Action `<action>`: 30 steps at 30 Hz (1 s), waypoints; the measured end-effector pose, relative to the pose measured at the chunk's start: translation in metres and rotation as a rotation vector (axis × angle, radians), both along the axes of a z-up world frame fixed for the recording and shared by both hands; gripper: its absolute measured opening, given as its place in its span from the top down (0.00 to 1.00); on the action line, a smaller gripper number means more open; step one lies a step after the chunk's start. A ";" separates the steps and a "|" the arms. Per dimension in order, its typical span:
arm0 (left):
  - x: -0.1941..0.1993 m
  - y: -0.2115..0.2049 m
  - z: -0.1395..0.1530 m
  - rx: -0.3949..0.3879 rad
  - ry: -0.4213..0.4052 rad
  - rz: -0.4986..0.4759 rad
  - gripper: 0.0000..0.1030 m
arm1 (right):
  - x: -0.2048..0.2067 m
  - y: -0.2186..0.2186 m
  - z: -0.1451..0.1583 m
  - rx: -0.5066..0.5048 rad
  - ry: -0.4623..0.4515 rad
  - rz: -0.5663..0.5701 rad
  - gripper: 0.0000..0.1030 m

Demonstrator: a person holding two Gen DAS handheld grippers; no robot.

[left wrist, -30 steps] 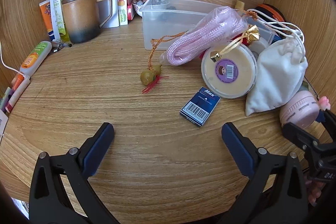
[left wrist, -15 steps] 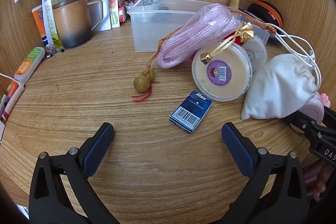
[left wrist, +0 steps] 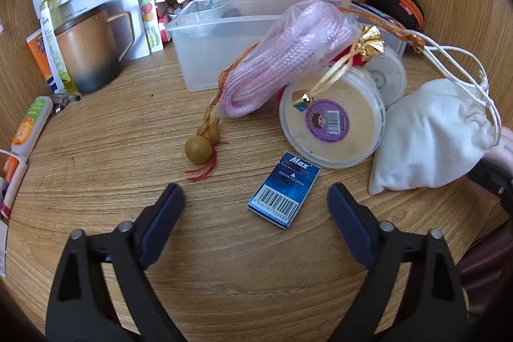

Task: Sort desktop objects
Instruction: 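Grasp the blue Max staple box with the left gripper while the right grasps the pink speaker, then carry the staple box and pink speaker with both grippers over the clear plastic box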

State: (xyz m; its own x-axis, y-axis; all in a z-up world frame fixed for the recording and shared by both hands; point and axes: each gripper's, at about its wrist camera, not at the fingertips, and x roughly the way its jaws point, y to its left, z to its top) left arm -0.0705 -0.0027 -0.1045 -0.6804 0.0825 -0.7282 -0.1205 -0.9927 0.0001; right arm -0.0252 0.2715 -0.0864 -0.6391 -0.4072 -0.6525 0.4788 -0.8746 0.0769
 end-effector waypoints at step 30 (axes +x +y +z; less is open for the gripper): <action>0.008 0.004 0.003 -0.021 0.048 0.004 0.74 | -0.005 0.012 0.012 -0.033 -0.015 0.041 0.52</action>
